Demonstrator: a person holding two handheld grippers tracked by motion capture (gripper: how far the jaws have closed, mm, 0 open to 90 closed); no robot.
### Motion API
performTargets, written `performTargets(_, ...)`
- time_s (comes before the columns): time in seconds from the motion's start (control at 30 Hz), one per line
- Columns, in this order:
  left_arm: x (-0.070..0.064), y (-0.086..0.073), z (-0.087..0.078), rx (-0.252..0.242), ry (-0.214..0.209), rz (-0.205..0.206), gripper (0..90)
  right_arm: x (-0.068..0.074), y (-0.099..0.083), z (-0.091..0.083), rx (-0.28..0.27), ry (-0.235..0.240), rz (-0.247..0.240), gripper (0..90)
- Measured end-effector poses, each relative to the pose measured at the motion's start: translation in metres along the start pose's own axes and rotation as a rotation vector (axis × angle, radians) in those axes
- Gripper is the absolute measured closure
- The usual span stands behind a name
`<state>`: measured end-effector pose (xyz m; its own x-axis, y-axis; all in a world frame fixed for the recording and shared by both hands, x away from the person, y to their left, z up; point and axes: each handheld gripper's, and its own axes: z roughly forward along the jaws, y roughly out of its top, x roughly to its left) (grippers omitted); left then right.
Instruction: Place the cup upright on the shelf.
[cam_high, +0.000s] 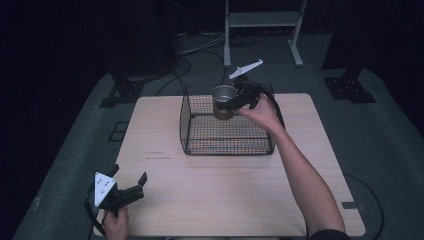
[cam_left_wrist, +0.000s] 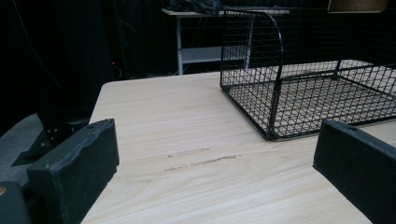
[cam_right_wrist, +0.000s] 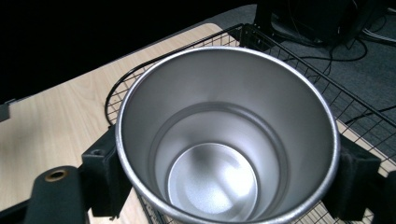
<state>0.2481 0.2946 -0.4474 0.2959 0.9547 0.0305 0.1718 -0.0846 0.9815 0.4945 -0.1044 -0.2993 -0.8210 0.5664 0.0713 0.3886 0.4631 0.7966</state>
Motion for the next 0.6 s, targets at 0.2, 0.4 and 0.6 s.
performTargets(0.2,0.001,0.000,0.000,-0.009,0.002,-0.009,0.0,-0.004,0.002,0.012,0.011,-0.016,-0.003,17.8)
performTargets(0.4,0.001,0.000,0.000,-0.009,0.001,-0.002,0.0,-0.009,-0.001,0.022,0.023,-0.015,0.013,17.8)
performTargets(0.6,0.002,0.000,-0.001,-0.006,0.003,-0.003,0.0,-0.015,-0.007,0.030,0.030,-0.014,0.038,17.8)
